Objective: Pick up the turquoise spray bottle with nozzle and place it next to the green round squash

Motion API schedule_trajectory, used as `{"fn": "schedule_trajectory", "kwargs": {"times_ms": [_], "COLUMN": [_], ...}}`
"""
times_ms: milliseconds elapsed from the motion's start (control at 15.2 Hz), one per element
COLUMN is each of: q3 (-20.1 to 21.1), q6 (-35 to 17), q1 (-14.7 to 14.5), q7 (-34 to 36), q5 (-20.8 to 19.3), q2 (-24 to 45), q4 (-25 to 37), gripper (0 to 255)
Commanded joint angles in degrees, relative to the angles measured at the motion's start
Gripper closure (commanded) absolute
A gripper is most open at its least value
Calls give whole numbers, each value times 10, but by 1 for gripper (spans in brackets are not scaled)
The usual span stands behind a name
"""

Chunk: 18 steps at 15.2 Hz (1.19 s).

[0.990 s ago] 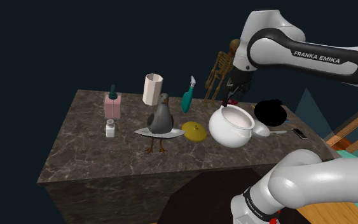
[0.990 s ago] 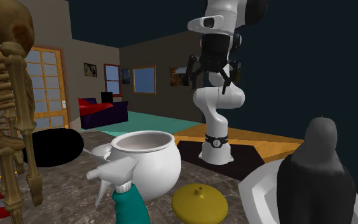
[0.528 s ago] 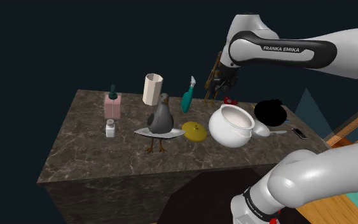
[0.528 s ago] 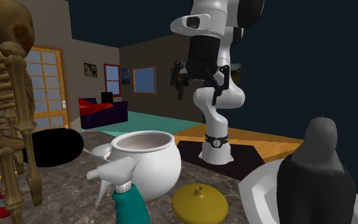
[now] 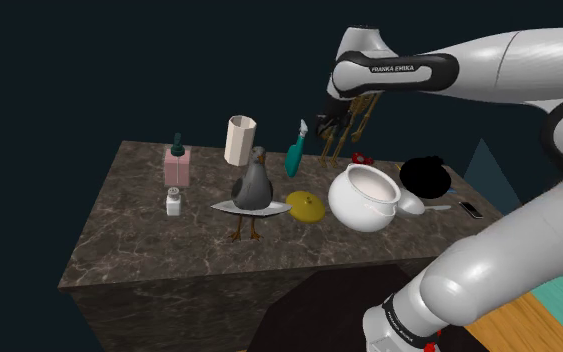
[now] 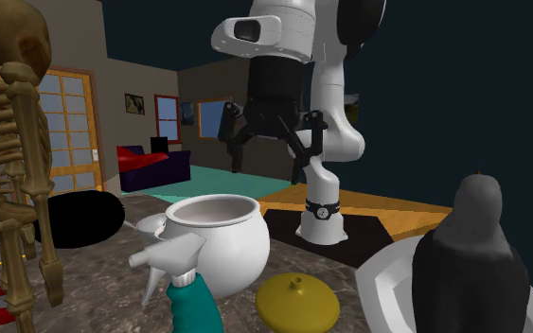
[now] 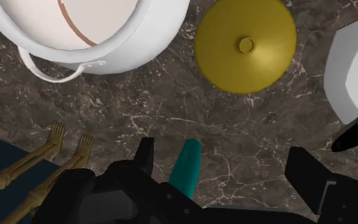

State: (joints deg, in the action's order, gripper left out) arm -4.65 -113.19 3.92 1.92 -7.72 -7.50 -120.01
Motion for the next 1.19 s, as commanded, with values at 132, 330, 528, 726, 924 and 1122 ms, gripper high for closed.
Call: {"fn": "schedule_trajectory", "kwargs": {"times_ms": [132,330,528,726,924,1122], "q3": [-10,-14,-16,-17,-17,-17], "q6": [-28,-39,-43,-63,-83,-94], "q1": [7,13,19,20,21,22], "q7": [-15,-26,-35,-35,-36,-36], "q5": [12,24,35,36,36,36], "q2": [81,142,195,203,212,217], "q4": [70,132,190,178,167,162], "gripper": [0,0,0,0,0,0]}}
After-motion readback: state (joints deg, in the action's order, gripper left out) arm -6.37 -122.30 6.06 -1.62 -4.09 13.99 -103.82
